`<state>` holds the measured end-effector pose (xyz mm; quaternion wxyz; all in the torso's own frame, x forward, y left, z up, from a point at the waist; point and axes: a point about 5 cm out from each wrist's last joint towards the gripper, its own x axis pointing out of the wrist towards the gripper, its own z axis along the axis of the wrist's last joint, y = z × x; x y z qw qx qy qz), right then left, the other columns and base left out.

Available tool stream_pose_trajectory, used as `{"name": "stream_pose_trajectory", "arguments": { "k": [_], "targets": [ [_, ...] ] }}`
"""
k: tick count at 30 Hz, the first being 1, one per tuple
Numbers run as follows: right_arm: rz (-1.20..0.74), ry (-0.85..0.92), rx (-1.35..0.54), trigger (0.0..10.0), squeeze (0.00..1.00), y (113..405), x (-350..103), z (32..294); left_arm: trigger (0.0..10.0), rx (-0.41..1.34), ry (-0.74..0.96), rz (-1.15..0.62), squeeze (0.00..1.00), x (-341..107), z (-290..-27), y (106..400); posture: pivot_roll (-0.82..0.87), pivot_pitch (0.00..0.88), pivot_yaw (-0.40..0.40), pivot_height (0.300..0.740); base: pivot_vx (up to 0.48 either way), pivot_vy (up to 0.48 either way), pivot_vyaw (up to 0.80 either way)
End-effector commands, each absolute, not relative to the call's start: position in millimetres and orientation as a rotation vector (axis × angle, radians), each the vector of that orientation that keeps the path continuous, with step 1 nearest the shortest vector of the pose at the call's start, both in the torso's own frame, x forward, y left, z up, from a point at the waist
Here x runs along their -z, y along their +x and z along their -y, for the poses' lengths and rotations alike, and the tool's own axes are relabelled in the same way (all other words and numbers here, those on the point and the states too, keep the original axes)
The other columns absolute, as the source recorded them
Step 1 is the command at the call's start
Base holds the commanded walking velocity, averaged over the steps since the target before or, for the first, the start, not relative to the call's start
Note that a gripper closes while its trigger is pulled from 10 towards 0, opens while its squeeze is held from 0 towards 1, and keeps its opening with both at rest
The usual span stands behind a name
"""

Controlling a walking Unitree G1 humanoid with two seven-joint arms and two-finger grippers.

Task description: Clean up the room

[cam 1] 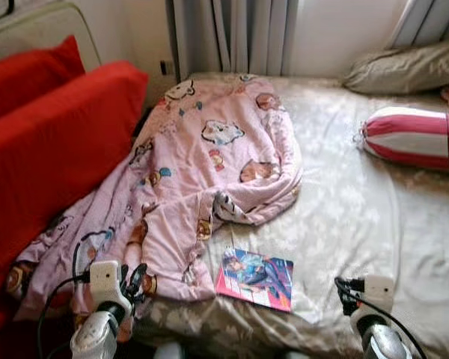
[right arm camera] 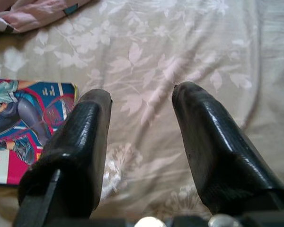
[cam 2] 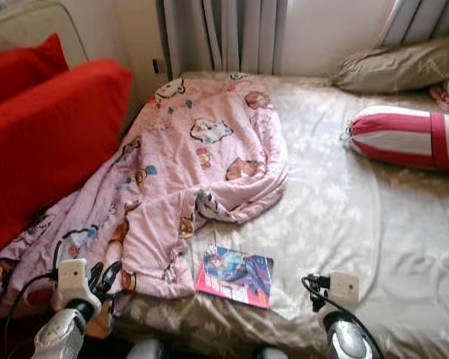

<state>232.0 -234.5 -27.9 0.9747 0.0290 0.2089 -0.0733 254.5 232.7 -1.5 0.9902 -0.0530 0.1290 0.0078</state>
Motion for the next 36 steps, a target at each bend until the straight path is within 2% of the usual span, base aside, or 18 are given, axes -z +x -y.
{"name": "stream_pose_trajectory", "arguments": {
  "k": [1, 19, 26, 36],
  "targets": [
    [-0.432, 0.059, 0.156, 10.0, 0.00, 229.1, 29.6, 236.9, 10.0, -0.020, -0.102, -0.278, 0.00, 3.5, -234.0, 253.4, 0.00, 0.070, 0.004, 0.641, 0.000, 0.000, 0.00],
    [-0.431, 0.064, 0.101, 10.0, 0.00, 229.7, 30.4, 230.0, 10.0, -0.010, -0.102, -0.281, 0.00, 3.5, -230.9, 254.5, 0.01, 0.070, 0.003, 0.641, 0.000, 0.000, 0.00],
    [-0.424, 0.063, 0.082, 10.0, 0.00, 226.8, 31.6, 227.9, 10.0, 0.000, -0.100, -0.286, 0.00, 4.9, -228.8, 253.2, 0.00, 0.080, 0.008, 0.641, 0.000, 0.000, 0.69],
    [-0.443, 0.082, 0.114, 10.0, 0.00, 224.2, 34.1, 230.4, 10.0, 0.012, -0.102, -0.293, 0.00, 6.1, -226.7, 253.1, 0.00, 0.087, 0.011, 0.641, 0.048, 0.000, 0.00]
  ]
}}
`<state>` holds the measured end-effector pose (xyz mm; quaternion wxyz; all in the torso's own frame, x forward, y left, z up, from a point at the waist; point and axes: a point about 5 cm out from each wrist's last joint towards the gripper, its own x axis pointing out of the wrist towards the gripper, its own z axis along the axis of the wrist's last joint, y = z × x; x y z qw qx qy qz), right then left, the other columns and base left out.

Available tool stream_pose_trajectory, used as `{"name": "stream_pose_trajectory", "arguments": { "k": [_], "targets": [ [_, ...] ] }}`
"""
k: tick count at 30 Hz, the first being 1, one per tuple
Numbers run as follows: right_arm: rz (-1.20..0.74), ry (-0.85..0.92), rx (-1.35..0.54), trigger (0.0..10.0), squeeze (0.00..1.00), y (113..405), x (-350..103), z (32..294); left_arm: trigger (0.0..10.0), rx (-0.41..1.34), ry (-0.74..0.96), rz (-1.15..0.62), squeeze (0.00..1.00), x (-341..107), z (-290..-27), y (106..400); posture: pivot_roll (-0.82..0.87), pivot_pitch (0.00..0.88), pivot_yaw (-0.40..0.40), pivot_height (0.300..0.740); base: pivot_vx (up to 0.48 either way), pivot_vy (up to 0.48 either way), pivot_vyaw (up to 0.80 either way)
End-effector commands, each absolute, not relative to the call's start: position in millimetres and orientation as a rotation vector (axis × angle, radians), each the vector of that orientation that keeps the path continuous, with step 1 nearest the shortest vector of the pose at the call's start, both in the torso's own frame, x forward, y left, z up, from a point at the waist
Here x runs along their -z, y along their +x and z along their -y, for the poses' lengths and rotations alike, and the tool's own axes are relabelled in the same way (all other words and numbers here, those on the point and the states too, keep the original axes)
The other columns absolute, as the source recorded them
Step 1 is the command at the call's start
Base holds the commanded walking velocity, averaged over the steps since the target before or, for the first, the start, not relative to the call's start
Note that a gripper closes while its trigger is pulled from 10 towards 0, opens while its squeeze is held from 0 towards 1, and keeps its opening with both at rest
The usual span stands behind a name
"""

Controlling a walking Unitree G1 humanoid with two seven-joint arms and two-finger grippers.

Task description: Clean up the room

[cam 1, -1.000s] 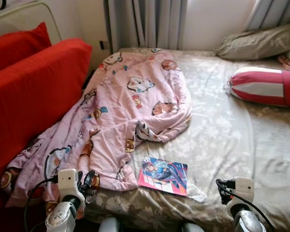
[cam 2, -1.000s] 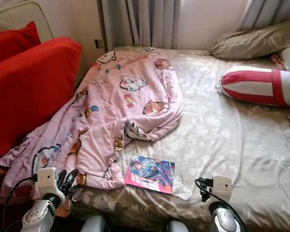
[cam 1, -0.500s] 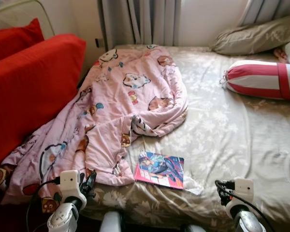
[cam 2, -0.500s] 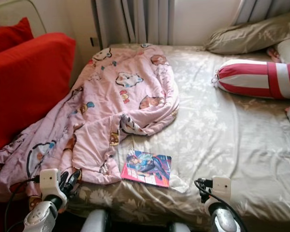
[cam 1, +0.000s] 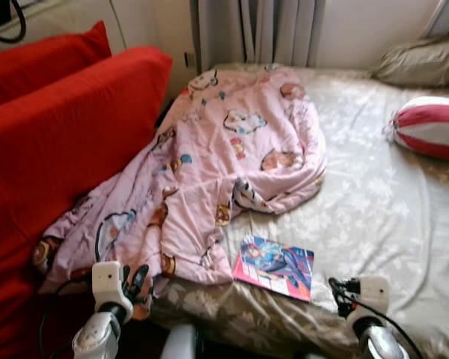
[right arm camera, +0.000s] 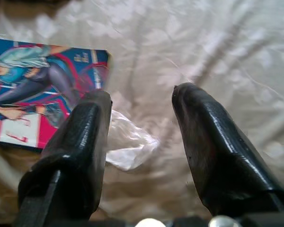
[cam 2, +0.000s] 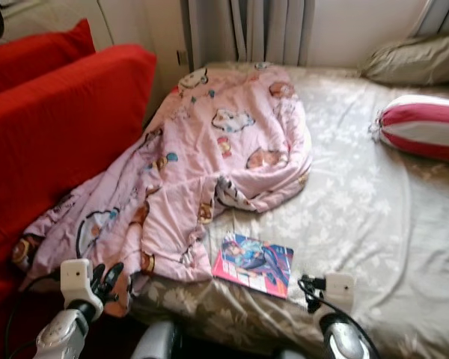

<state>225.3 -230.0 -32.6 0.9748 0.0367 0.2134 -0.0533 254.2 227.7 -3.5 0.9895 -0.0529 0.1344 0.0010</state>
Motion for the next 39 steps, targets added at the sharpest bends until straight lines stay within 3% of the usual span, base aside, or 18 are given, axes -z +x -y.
{"name": "stream_pose_trajectory", "arguments": {
  "k": [1, 20, 30, 39],
  "targets": [
    [-0.443, 0.082, 0.114, 10.0, 0.00, 224.2, 34.1, 230.4, 10.0, 0.012, -0.102, -0.293, 0.00, 6.1, -226.7, 253.1, 0.00, 0.087, 0.011, 0.641, 0.240, 0.000, 0.00],
    [-0.453, 0.068, 0.080, 10.0, 0.00, 229.5, 32.7, 226.3, 10.0, 0.018, -0.109, -0.287, 0.00, 3.5, -225.2, 257.3, 0.00, 0.115, 0.004, 0.641, 0.275, 0.000, 0.00],
    [-0.461, 0.065, 0.063, 10.0, 0.00, 232.1, 31.5, 227.1, 10.0, 0.019, -0.103, -0.280, 0.00, 1.5, -222.2, 260.9, -0.01, 0.128, -0.003, 0.641, 0.000, 0.000, 0.00],
    [-0.543, -0.081, -0.091, 10.0, 0.00, 243.7, 26.4, 231.4, 10.0, 0.032, -0.101, -0.252, 0.00, -4.6, -220.0, 266.9, 0.02, 0.178, -0.015, 0.641, 0.000, 0.000, 0.00]
  ]
}}
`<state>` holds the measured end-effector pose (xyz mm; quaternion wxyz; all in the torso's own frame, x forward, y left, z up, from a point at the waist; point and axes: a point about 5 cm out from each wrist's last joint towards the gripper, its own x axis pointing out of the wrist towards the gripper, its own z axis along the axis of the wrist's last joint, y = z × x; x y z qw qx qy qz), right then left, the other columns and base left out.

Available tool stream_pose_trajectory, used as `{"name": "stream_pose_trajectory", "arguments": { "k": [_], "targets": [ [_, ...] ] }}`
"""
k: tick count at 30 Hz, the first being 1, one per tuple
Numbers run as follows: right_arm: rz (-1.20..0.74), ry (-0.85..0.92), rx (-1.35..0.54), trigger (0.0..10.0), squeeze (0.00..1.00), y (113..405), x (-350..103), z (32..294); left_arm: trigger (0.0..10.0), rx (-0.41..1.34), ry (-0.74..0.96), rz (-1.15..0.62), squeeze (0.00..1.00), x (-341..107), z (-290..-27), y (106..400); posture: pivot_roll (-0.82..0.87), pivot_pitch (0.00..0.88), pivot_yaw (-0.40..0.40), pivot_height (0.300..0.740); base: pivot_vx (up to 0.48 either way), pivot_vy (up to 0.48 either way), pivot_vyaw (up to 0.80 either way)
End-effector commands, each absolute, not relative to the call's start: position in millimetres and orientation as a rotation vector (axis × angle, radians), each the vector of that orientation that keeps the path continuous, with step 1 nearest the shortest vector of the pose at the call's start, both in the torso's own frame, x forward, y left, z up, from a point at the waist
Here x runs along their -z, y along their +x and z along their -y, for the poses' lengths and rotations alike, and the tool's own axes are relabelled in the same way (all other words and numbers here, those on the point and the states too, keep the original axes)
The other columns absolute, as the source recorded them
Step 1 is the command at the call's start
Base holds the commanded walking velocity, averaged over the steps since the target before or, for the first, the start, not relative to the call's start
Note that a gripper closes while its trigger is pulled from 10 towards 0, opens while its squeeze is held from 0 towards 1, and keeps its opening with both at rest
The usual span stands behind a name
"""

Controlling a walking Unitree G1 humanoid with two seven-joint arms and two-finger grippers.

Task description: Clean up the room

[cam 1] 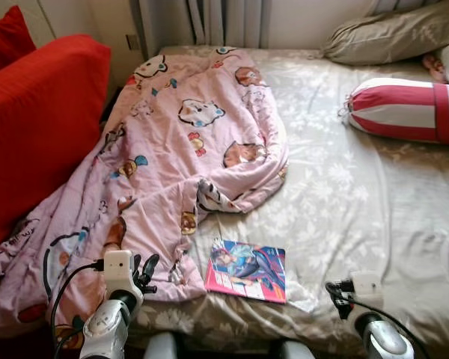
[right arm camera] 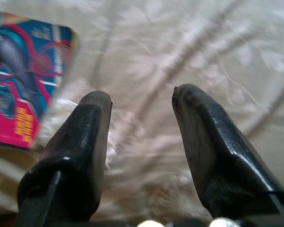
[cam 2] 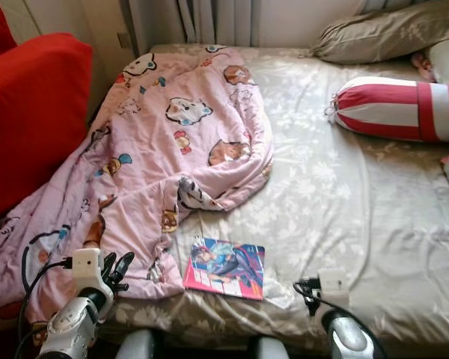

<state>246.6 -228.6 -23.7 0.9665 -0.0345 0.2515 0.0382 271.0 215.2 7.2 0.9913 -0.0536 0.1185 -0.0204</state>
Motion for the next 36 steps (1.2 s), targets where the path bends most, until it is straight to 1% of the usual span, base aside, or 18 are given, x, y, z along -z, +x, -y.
{"name": "stream_pose_trajectory", "arguments": {
  "k": [1, 3, 5, 8, 10, 11, 13, 15, 17, 18, 19, 20, 22, 27, 28, 33, 36],
  "targets": [
    [-0.555, -0.149, -0.126, 10.0, 1.00, 252.1, 20.3, 235.2, 10.0, 0.043, -0.097, -0.223, 0.00, -9.6, -220.8, 269.1, 0.04, 0.197, -0.017, 0.641, 0.000, 0.000, 0.00],
    [-0.559, -0.170, -0.135, 10.0, 1.00, 254.3, 18.6, 236.3, 10.0, 0.045, -0.095, -0.214, 0.00, -11.4, -221.4, 269.8, 0.05, 0.206, -0.015, 0.641, 0.000, 0.000, 0.00],
    [-0.591, -0.292, -0.193, 10.0, 1.00, 260.9, 14.9, 237.0, 10.0, 0.037, -0.098, -0.190, 0.00, -16.5, -224.6, 271.5, 0.06, 0.216, -0.007, 0.641, 0.000, 0.000, 0.00],
    [-0.621, -0.428, -0.274, 10.0, 1.00, 264.5, 13.1, 235.8, 10.0, 0.041, -0.095, -0.167, 0.00, -21.7, -227.3, 272.5, 0.08, 0.247, 0.001, 0.641, 0.000, 0.000, 0.00],
    [-0.630, -0.453, -0.281, 10.0, 1.00, 266.9, 11.3, 237.3, 10.0, 0.046, -0.088, -0.158, 0.00, -24.4, -228.8, 272.8, 0.09, 0.250, 0.008, 0.641, 0.000, 0.000, 0.00],
    [-0.633, -0.463, -0.277, 10.0, 1.00, 268.9, 9.8, 238.5, 10.0, 0.050, -0.083, -0.151, 0.00, -26.4, -230.0, 272.9, 0.11, 0.278, 0.013, 0.641, 0.000, 0.000, 0.00],
    [-0.638, -0.480, -0.275, 10.0, 1.00, 271.5, 7.9, 239.4, 10.0, 0.053, -0.075, -0.140, 0.00, -30.0, -232.5, 272.5, 0.12, 0.282, 0.020, 0.641, 0.000, 0.000, 0.00],
    [-0.645, -0.526, -0.289, 10.0, 1.00, 273.2, 7.2, 238.8, 10.0, 0.047, -0.075, -0.123, 0.00, -35.0, -236.8, 270.7, 0.13, 0.312, 0.030, 0.641, 0.000, 0.000, 0.00],
    [-0.656, -0.561, -0.309, 10.0, 1.00, 272.3, 8.6, 237.6, 10.0, 0.042, -0.073, -0.113, 0.00, -37.9, -240.4, 266.8, 0.14, 0.320, 0.039, 0.641, 0.000, 0.000, 0.00],
    [-0.666, -0.602, -0.344, 10.0, 0.98, 273.0, 8.9, 235.3, 10.0, 0.029, -0.075, -0.097, 0.00, -43.3, -243.3, 266.0, 0.14, 0.342, 0.051, 0.641, 0.000, 0.000, 0.00],
    [-0.668, -0.623, -0.362, 10.0, 0.65, 273.8, 8.6, 234.1, 10.0, 0.028, -0.075, -0.088, 0.00, -46.3, -243.5, 266.6, 0.15, 0.354, 0.055, 0.641, 0.000, 0.000, 0.00],
    [-0.673, -0.634, -0.376, 10.0, 0.00, 274.3, 8.4, 233.3, 10.0, 0.033, -0.071, -0.082, 0.00, -48.8, -243.3, 267.1, 0.15, 0.359, 0.059, 0.641, 0.000, 0.000, 0.00],
    [-0.677, -0.645, -0.395, 10.0, 0.00, 275.2, 8.1, 231.9, 10.0, 0.042, -0.066, -0.079, 0.00, -51.6, -243.0, 266.9, 0.16, 0.367, 0.065, 0.641, 0.000, 0.000, 0.00],
    [-0.664, -0.772, -0.488, 10.0, 0.00, 281.1, 2.9, 228.7, 10.0, 0.072, -0.055, -0.095, 0.00, -56.4, -243.3, 262.9, 0.18, 0.405, 0.084, 0.641, 0.000, 0.000, 0.00],
    [-0.661, -0.802, -0.484, 10.0, 0.00, 283.8, -0.2, 231.2, 10.0, 0.064, -0.045, -0.103, 0.00, -58.9, -246.8, 259.0, 0.18, 0.412, 0.087, 0.641, 0.000, 0.000, 0.00],
    [-0.645, -0.826, -0.433, 10.0, 0.00, 291.6, -9.3, 238.8, 10.0, 0.044, -0.035, -0.121, 0.00, -59.8, -255.3, 249.9, 0.19, 0.417, 0.088, 0.641, 0.000, 0.000, 0.00],
    [-0.618, -0.814, -0.390, 10.0, 0.00, 298.0, -17.5, 243.6, 10.0, 0.030, -0.029, -0.146, 0.00, -56.6, -259.4, 242.6, 0.19, 0.417, 0.089, 0.641, 0.000, 0.000, 0.00]
  ]
}}
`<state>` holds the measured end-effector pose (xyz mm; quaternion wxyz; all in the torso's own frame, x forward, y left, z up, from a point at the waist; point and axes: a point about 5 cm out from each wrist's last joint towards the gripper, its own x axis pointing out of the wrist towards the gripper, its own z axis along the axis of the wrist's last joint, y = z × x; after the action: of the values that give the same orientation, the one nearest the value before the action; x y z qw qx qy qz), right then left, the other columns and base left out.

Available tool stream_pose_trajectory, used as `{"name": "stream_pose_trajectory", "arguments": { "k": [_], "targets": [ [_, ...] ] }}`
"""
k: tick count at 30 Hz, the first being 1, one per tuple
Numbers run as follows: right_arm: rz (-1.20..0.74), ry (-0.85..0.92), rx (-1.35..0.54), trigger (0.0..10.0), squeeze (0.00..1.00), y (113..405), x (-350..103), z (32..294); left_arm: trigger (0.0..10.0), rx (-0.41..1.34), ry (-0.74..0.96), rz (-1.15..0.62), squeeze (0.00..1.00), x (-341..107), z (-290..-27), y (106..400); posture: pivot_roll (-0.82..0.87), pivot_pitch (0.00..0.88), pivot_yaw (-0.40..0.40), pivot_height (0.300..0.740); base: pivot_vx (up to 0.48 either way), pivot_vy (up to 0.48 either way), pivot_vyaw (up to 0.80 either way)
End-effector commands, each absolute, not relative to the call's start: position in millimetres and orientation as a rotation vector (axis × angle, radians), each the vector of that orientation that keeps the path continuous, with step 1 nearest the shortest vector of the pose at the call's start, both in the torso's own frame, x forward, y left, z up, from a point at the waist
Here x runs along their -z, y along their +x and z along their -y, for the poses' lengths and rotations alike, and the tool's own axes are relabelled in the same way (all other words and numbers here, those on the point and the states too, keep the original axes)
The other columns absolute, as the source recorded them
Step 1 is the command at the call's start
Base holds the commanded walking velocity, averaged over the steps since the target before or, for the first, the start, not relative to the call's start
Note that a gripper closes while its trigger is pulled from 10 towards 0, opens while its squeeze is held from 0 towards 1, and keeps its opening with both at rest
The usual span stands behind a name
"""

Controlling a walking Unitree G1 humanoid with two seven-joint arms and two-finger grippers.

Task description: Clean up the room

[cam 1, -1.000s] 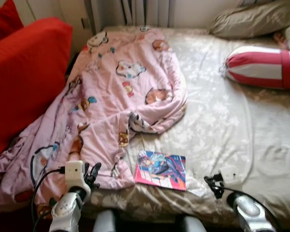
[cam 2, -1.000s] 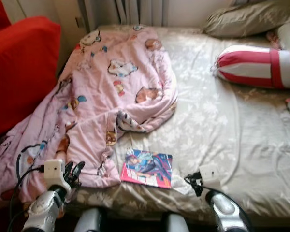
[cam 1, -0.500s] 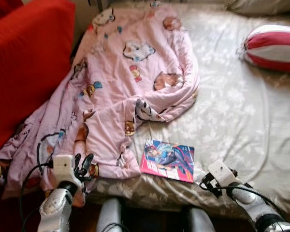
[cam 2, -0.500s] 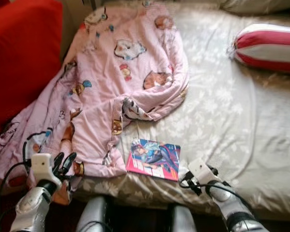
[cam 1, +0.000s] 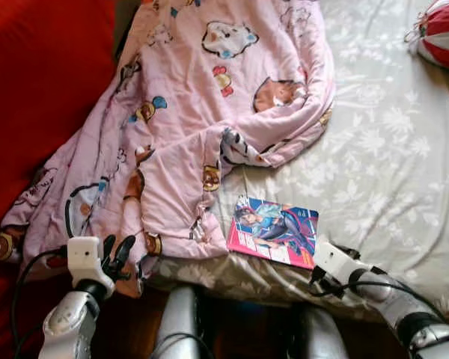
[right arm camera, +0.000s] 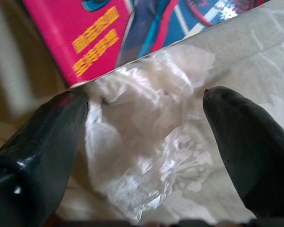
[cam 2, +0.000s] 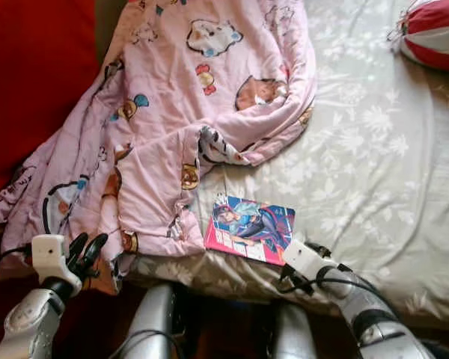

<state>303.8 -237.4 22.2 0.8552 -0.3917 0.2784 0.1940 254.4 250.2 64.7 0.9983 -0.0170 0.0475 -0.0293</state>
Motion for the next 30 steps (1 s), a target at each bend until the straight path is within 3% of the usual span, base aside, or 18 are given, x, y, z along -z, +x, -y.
{"name": "stream_pose_trajectory", "arguments": {
  "k": [1, 17, 19, 20, 21, 30],
  "targets": [
    [-0.618, -0.814, -0.390, 10.0, 0.00, 298.0, -17.5, 243.6, 10.0, 0.030, -0.029, -0.146, 0.00, -56.6, -259.4, 242.6, 0.19, 0.417, 0.089, 0.641, 0.000, 0.000, 0.00],
    [-0.637, -0.797, -0.420, 10.0, 0.00, 298.7, -17.6, 242.0, 10.0, 0.034, -0.023, -0.193, 0.00, -54.4, -258.2, 233.8, 0.20, 0.429, 0.097, 0.641, 0.000, 0.000, 0.00],
    [-0.638, -0.804, -0.423, 9.6, 0.00, 299.0, -17.7, 241.4, 10.0, 0.030, -0.021, -0.197, 0.00, -53.8, -259.6, 232.7, 0.20, 0.431, 0.097, 0.641, 0.000, 0.000, 0.00],
    [-0.637, -0.805, -0.425, 2.8, 0.00, 299.4, -18.0, 241.1, 10.0, 0.029, -0.020, -0.198, 0.00, -53.9, -259.8, 232.3, 0.20, 0.431, 0.096, 0.641, 0.000, 0.000, 0.00],
    [-0.635, -0.802, -0.426, 0.0, 0.00, 300.1, -18.5, 240.5, 10.0, 0.028, -0.020, -0.200, 0.00, -54.1, -260.0, 231.8, 0.20, 0.431, 0.096, 0.641, 0.000, 0.000, 0.00],
    [-0.643, -0.792, -0.431, 0.0, 0.00, 300.1, -17.6, 238.5, 10.0, 0.025, -0.014, -0.213, 0.00, -52.5, -259.5, 230.0, 0.21, 0.435, 0.095, 0.641, 0.000, 0.000, 0.00]
  ]
}}
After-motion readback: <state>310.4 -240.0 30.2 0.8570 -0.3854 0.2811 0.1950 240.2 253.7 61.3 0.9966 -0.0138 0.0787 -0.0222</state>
